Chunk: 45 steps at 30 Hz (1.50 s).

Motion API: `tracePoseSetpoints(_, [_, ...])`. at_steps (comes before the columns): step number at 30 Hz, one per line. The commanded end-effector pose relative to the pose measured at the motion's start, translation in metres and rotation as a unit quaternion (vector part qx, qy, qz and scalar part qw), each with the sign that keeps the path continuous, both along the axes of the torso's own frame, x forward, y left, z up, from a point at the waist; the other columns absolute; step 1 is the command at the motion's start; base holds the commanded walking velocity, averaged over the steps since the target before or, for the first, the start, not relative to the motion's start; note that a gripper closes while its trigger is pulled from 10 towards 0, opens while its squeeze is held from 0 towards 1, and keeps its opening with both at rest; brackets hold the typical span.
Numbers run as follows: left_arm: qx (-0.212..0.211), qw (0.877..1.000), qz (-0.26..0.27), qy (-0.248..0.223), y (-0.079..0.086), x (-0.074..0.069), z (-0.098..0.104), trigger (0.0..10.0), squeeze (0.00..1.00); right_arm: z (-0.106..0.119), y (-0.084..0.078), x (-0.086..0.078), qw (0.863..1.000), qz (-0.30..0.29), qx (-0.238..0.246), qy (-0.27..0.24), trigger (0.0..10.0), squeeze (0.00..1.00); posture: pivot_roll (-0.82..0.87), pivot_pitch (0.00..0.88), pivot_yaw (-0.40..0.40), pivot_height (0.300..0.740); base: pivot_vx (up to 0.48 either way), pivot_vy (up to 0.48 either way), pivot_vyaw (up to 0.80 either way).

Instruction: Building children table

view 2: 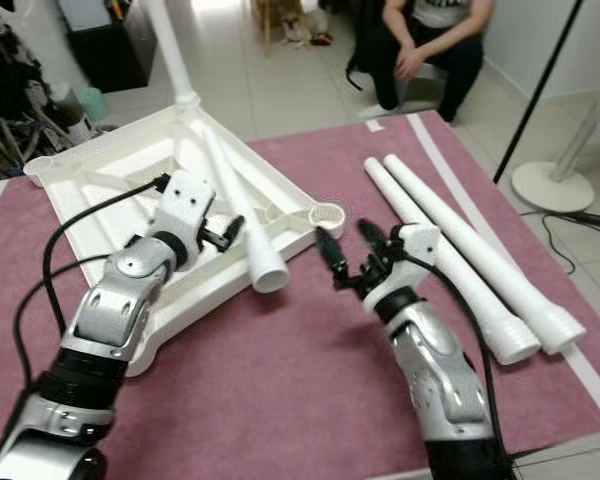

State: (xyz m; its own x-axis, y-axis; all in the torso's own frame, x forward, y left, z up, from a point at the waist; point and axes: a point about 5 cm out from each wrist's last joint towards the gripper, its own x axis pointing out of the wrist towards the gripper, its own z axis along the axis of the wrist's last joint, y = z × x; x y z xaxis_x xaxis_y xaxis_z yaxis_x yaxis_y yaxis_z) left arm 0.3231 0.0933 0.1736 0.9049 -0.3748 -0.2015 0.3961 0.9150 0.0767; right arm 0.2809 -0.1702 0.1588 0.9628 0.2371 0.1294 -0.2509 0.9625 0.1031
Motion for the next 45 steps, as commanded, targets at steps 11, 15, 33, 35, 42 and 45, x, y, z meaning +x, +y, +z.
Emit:
tracePoseSetpoints(11, [0.013,0.995,0.098,0.013,-0.034,0.024,0.024,10.0,0.0,-0.003,0.012,0.014,0.999,-0.029,0.034,0.021,10.0,0.0,-0.04,0.0,0.122,0.74,0.0,0.0,0.0])
tracePoseSetpoints(15, [0.04,0.992,0.122,0.014,-0.033,0.028,0.019,10.0,0.0,-0.003,0.011,0.014,0.998,-0.036,0.036,0.02,10.0,0.0,-0.04,0.0,0.133,0.74,0.0,0.0,0.0])
tracePoseSetpoints(33, [0.026,0.965,0.215,0.151,-0.006,0.03,-0.025,10.0,0.0,-0.006,0.011,0.011,0.997,-0.058,0.046,0.023,10.0,0.0,-0.03,0.0,0.154,0.74,0.0,0.0,0.0])
tracePoseSetpoints(35, [0.016,0.962,0.208,0.175,-0.01,0.026,-0.032,10.0,0.0,-0.006,0.011,0.011,0.997,-0.057,0.047,0.023,10.0,0.0,-0.03,0.0,0.154,0.74,0.0,0.0,0.0])
tracePoseSetpoints(42, [-0.001,0.96,0.171,0.22,-0.033,0.017,-0.043,7.1,0.0,-0.006,0.014,0.012,0.997,-0.056,0.049,0.024,10.0,0.0,-0.02,0.0,0.156,0.74,0.0,0.0,0.0])
tracePoseSetpoints(45, [0.0,0.961,0.171,0.218,-0.033,0.017,-0.043,7.1,0.0,-0.006,0.014,0.012,0.997,-0.056,0.049,0.024,10.0,0.0,-0.02,0.0,0.156,0.74,0.0,0.0,0.0])
